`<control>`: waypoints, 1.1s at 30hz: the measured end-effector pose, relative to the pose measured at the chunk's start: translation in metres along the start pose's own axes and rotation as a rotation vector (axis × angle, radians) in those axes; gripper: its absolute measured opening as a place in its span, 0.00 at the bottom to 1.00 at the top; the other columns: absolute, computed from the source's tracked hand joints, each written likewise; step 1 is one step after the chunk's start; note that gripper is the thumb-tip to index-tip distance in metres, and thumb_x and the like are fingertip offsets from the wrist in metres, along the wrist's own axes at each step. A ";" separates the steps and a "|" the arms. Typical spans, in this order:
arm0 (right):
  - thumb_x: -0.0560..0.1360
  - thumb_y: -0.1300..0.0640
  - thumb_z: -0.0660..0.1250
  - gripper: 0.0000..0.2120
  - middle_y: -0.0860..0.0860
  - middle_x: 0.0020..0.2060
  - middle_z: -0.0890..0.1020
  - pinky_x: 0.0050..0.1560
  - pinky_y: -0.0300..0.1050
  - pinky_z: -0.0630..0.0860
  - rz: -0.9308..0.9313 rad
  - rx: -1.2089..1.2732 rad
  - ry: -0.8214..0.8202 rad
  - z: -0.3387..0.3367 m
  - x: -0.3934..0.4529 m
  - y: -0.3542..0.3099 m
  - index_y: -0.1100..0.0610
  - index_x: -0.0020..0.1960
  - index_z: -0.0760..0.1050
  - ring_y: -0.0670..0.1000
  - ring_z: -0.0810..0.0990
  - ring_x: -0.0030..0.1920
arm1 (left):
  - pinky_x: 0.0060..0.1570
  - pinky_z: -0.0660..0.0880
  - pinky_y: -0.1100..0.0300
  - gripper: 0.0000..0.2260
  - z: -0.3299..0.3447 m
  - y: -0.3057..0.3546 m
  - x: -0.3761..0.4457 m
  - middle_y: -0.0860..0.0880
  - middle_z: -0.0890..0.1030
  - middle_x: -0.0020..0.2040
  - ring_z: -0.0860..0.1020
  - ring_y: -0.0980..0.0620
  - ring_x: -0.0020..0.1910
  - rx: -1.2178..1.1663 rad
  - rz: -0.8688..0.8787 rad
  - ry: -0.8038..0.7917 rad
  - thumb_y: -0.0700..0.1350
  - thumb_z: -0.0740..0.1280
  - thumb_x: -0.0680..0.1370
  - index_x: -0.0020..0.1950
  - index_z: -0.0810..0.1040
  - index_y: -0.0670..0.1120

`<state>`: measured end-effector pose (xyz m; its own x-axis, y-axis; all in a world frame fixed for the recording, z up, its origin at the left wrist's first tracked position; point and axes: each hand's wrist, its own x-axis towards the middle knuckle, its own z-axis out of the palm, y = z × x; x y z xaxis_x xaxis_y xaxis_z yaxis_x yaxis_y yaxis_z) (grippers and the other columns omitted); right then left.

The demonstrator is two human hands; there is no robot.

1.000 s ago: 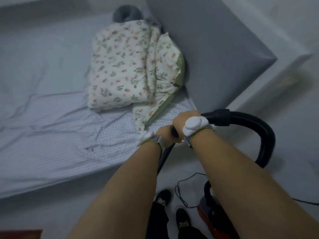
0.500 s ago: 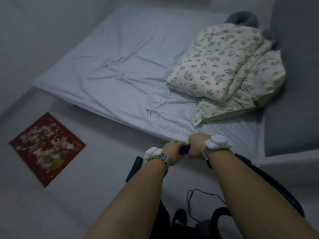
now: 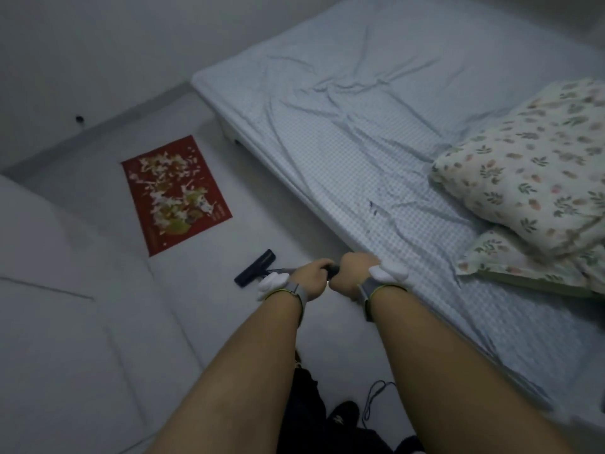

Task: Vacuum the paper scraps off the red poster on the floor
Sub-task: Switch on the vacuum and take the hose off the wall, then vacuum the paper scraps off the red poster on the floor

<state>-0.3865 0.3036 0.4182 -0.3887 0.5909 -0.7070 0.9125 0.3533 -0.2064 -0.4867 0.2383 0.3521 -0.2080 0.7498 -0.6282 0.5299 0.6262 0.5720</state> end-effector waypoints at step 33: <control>0.73 0.55 0.67 0.12 0.61 0.35 0.84 0.27 0.49 0.83 -0.115 0.294 -0.037 -0.050 0.131 -0.280 0.63 0.50 0.80 0.58 0.83 0.27 | 0.50 0.78 0.51 0.19 -0.249 -0.152 0.040 0.47 0.80 0.55 0.77 0.47 0.47 -0.615 -0.152 0.245 0.44 0.51 0.81 0.62 0.77 0.58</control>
<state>-0.6990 0.3184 0.4167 -0.4911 0.5304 -0.6910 0.8629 0.1877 -0.4692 -0.7800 0.2262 0.3716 -0.4616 0.6252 -0.6293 -0.0693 0.6818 0.7283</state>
